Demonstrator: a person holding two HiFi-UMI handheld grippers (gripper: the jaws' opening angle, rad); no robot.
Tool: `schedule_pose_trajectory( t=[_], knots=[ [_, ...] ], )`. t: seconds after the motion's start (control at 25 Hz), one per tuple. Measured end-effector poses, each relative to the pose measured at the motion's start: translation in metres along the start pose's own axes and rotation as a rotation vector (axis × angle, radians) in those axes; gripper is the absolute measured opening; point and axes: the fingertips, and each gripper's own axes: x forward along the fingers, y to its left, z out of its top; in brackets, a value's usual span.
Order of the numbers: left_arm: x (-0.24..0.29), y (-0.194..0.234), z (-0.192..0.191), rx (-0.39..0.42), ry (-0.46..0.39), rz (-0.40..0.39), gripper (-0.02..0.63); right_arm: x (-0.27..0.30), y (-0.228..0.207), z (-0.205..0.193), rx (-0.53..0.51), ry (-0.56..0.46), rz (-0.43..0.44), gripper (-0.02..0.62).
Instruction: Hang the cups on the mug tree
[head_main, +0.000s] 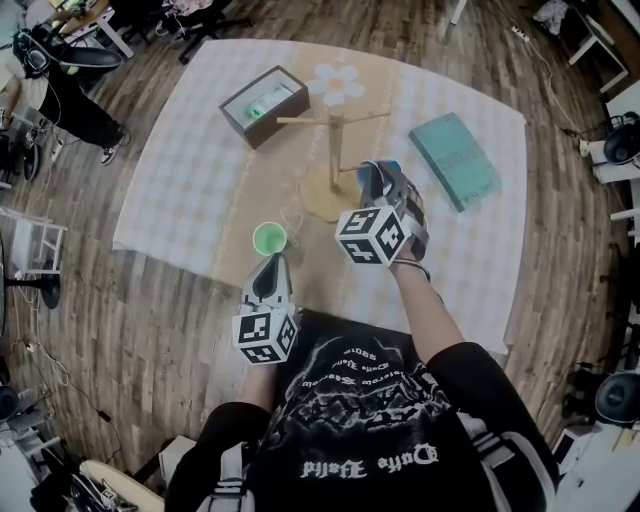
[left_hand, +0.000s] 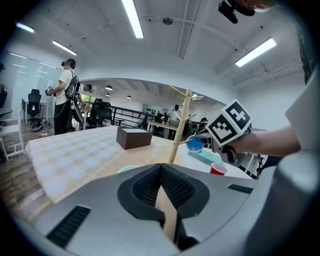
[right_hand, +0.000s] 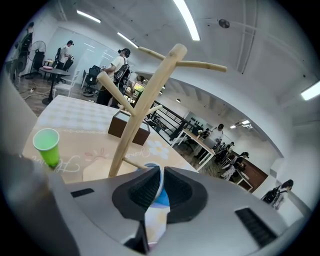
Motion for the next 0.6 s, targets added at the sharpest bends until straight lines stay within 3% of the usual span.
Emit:
schedule_pose_trajectory(
  t=[0.6],
  knots=[
    [0.007,-0.0002,0.0001,0.009,0.01,-0.011,0.018,-0.0043,0.0104,0.0057,0.091,-0.056,-0.07,0.041]
  ],
)
